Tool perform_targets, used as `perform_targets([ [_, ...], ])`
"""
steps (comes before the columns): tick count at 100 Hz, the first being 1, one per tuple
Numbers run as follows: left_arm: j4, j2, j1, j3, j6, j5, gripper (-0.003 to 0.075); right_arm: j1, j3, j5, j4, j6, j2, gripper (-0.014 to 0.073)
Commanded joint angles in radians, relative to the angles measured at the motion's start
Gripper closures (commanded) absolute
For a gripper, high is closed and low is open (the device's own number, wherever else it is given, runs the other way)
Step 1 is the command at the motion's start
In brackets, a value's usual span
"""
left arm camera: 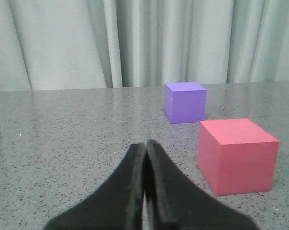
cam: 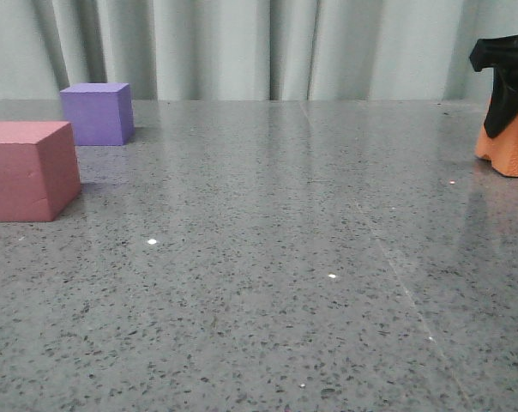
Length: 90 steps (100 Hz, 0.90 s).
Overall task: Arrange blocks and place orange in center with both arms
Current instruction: 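Lower the right gripper and grasp the orange cube, then lift the orange cube and carry it toward the table center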
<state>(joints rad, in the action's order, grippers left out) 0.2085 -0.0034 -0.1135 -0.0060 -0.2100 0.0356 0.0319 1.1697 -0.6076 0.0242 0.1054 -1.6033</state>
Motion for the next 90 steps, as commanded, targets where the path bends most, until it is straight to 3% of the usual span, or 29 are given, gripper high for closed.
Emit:
perform_targets([
  [1,-0.009,-0.034,0.002,0.055,0.001,-0.074,0.0739,-0.003,0.034,0.062,0.002,-0.009,0.038,0.0384],
  [27,-0.009,-0.034,0.002,0.055,0.001,-0.074,0.0739,0.022,0.142,-0.055,0.053,-0.009,0.039,0.0389],
  [48,-0.009,-0.034,0.002,0.055,0.001,-0.074,0.0739,0.176,0.269,-0.125,0.057,-0.004,0.039,0.0390],
  [64,-0.009,-0.034,0.002,0.055,0.001,-0.074,0.0739,0.304,0.306,-0.076,0.057,0.099,0.029,0.0396],
  [90,-0.009,-0.034,0.002,0.055,0.001,-0.074,0.0739,0.421,0.385,-0.063,0.052,0.194,-0.076,0.0549],
])
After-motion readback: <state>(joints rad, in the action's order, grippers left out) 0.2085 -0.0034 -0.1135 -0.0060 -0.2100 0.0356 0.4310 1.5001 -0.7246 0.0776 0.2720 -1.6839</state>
